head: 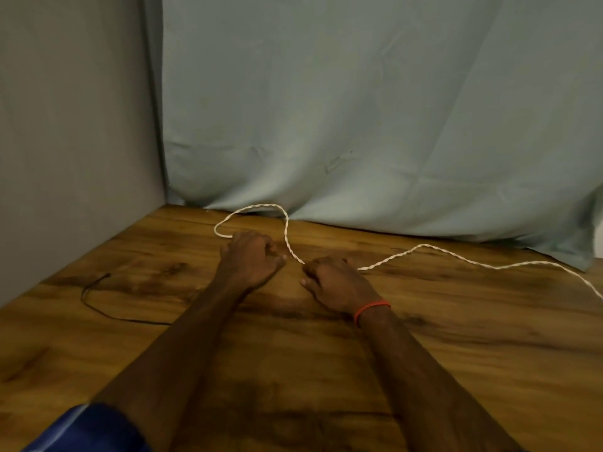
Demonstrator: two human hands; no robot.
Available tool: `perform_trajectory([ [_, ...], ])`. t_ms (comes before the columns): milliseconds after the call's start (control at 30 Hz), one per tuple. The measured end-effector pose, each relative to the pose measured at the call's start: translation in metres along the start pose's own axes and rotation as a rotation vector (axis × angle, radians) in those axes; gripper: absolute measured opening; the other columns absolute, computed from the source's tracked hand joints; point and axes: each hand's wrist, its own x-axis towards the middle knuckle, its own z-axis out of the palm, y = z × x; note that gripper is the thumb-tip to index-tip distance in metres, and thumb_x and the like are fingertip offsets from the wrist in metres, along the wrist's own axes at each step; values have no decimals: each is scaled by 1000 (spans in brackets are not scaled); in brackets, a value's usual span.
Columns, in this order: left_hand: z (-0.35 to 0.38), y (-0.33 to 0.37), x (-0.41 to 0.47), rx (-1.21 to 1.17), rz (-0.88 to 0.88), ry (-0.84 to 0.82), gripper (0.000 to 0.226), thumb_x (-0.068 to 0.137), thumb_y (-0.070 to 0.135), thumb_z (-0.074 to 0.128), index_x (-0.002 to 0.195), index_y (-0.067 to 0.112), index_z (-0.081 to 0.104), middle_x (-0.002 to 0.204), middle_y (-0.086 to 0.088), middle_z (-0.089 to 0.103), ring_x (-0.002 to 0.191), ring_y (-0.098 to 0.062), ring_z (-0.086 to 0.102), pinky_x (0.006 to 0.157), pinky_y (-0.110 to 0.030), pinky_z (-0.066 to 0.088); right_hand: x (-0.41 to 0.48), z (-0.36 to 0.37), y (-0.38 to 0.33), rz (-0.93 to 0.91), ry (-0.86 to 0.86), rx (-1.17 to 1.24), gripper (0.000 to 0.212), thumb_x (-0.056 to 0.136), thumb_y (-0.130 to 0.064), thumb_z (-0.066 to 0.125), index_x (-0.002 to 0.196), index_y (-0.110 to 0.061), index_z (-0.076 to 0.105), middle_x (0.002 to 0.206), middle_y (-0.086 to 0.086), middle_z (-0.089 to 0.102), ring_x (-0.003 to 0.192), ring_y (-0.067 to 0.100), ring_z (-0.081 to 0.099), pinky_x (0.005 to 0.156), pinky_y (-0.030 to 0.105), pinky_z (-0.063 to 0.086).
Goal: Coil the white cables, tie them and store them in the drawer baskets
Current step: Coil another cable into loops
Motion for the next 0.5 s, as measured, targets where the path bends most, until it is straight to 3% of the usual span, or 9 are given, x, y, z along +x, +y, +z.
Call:
perform_trajectory([
  [100, -7, -1, 0, 38, 32, 80, 31, 83, 58, 64, 102, 33, 66, 127, 5, 60, 128, -23, 44, 101, -48, 36, -2, -7, 4, 32, 109, -18, 27, 94, -44, 58, 100, -22, 73, 102, 4, 73, 99, 26, 64, 84, 36, 48],
  [200, -9, -10, 3, 87, 28, 98, 38, 88, 55, 60, 119, 32, 61, 138, 3, 54, 134, -24, 39, 107, -49, 32, -6, -12, 8, 99, 143, 26, 23, 89, -43, 67, 87, -22, 73, 91, 2, 71, 88, 24, 64, 73, 32, 48],
  [333, -1, -25, 7, 135, 3, 8, 47, 97, 46, 51, 140, 27, 46, 150, 0, 44, 139, -27, 36, 110, -53, 31, -16, -20, 15, 138, 102, 122, 12, 83, -36, 75, 83, -26, 70, 85, -7, 70, 83, 16, 64, 73, 33, 54],
  [500, 0, -33, 9, 159, -9, -41, 19, 96, 39, 57, 107, 25, 63, 118, -5, 66, 108, -28, 58, 94, -46, 49, -23, -27, 16, 152, 66, 111, 20, 84, -30, 73, 104, -27, 74, 99, -5, 73, 92, 17, 66, 81, 32, 55],
])
